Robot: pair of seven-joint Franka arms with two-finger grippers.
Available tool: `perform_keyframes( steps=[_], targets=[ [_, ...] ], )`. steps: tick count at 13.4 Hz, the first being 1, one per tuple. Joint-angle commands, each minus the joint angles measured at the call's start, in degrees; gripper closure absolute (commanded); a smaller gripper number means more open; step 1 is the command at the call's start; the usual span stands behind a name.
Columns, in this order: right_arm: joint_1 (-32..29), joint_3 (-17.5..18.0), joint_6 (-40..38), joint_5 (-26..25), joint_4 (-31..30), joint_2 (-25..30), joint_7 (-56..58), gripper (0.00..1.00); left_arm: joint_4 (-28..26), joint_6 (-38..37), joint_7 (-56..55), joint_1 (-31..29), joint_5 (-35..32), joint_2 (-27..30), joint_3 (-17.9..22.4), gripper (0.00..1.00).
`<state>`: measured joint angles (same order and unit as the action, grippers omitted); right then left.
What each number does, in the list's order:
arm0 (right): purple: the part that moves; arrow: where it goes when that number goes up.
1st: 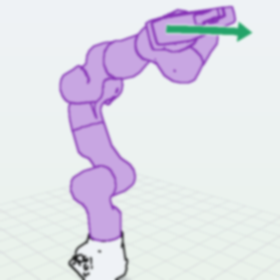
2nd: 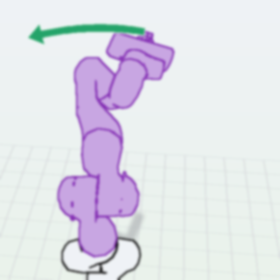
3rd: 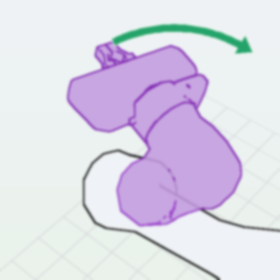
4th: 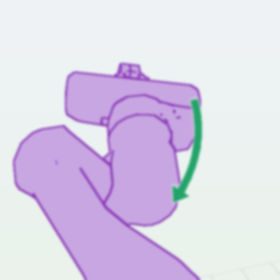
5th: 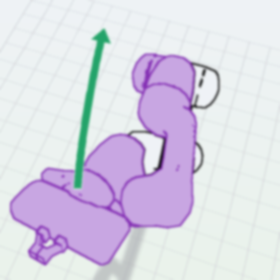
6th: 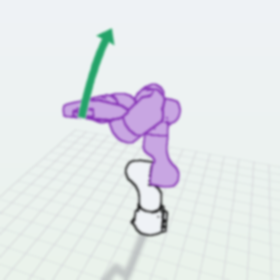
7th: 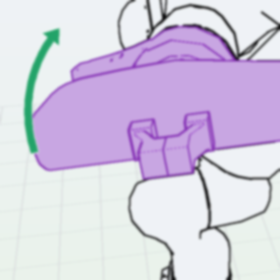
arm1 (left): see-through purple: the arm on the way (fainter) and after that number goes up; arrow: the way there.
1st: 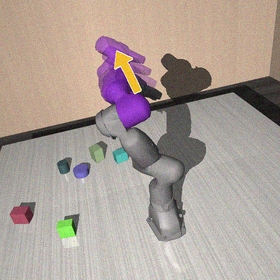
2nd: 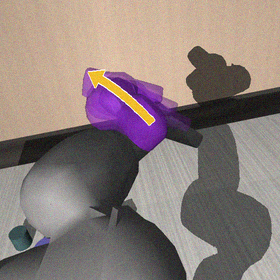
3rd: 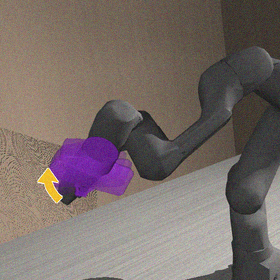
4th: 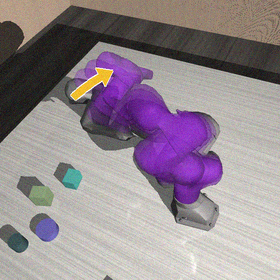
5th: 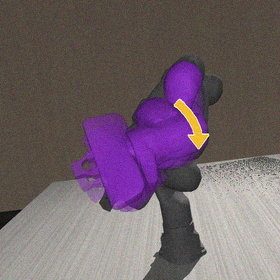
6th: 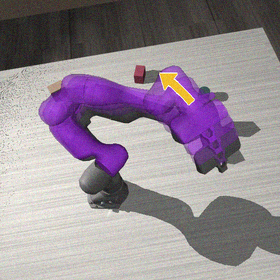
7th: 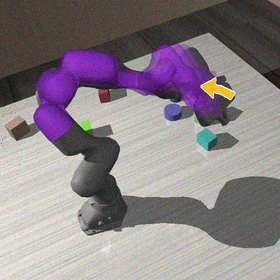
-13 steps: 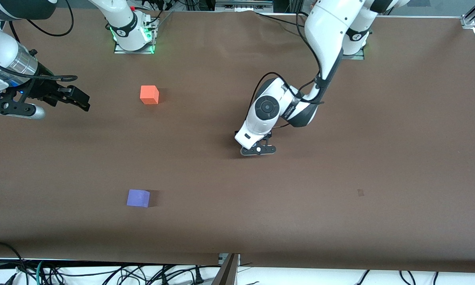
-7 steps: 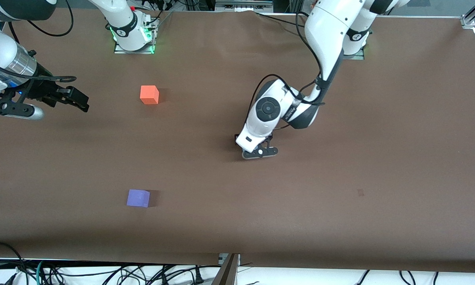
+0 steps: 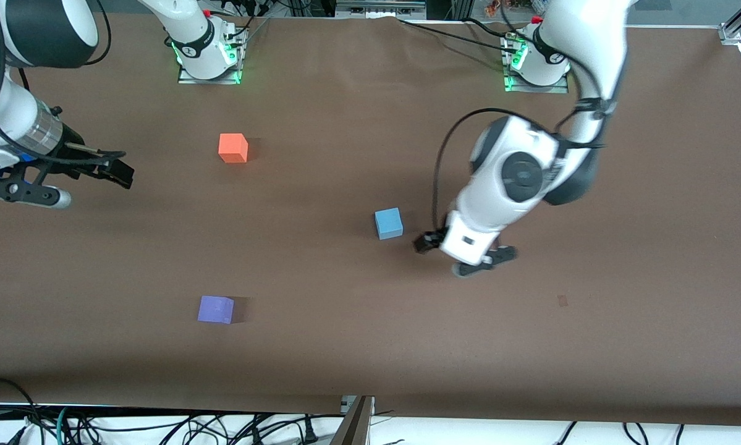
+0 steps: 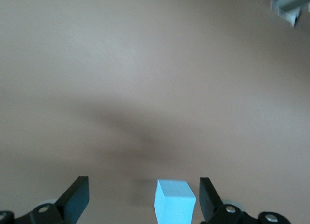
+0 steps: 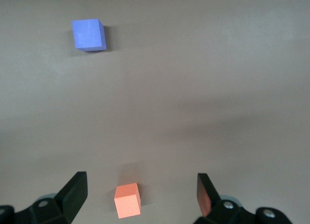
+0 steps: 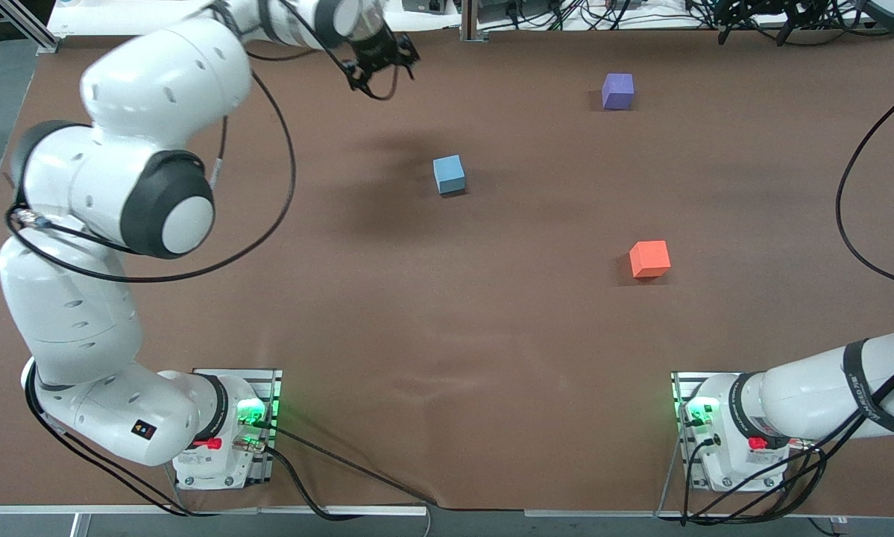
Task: Place blue block between orange and purple blocks
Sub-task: 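Set the blue cube down and open the left gripper while the right gripper reaches out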
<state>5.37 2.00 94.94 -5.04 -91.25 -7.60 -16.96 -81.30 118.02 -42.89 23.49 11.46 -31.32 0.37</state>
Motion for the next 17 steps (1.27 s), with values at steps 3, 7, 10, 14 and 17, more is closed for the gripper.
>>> perform_keyframes(
  steps=[3,7,10,14,17],
  targets=[
    [1.5,1.0,0.3,-0.8,2.1,-7.1,-1.7,0.00,-3.9,-7.4,4.3,-8.5,0.6,7.4,-0.5,0.00],
    [8.3,1.1,3.7,1.4,2.6,-11.3,-2.0,0.00,-4.2,-22.2,23.2,-20.4,0.1,13.7,-0.2,0.00],
    [14.7,1.0,10.8,10.5,4.4,-16.3,-4.0,0.00,-4.5,-27.6,32.3,-25.7,-4.7,16.8,-0.1,0.00],
    [27.3,1.0,21.7,12.8,13.2,-27.6,-22.6,0.00,-4.4,-32.5,36.3,-27.7,-8.1,21.5,-0.5,0.00],
    [32.9,0.7,27.8,12.1,19.4,-34.8,-29.0,0.00,-4.4,-34.4,36.3,-26.9,-10.5,23.1,-2.9,0.00]
  ],
)
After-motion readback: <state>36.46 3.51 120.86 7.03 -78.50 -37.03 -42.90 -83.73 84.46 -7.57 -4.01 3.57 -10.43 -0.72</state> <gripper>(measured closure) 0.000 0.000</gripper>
